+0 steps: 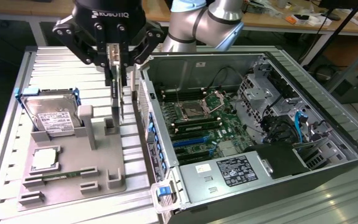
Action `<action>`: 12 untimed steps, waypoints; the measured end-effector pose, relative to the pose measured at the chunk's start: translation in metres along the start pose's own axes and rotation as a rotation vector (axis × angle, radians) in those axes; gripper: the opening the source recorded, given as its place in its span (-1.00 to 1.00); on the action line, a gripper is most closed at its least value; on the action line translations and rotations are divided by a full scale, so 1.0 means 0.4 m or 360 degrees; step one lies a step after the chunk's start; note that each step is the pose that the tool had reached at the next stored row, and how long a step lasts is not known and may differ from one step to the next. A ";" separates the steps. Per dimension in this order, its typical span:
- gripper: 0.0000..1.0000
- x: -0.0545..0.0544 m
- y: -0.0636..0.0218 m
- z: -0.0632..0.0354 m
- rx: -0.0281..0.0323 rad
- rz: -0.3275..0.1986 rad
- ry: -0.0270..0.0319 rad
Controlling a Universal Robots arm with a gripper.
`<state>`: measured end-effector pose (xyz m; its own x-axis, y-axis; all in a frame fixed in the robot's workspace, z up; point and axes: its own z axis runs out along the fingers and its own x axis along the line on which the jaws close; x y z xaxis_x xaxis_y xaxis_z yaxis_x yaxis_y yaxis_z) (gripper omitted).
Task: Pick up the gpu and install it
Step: 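Pick up the gpu and move the gpu toward the slot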
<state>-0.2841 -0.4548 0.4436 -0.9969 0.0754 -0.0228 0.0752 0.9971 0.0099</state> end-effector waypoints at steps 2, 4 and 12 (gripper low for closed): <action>-0.45 -0.021 0.002 0.003 0.00000 0.0000 0.00014; -0.45 -0.043 0.004 0.007 0.00000 0.0000 0.00029; -0.45 -0.155 0.014 0.025 0.00005 0.0000 0.00097</action>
<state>-0.2218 -0.4540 0.4352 -0.9970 0.0755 -0.0167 0.0753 0.9971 0.0096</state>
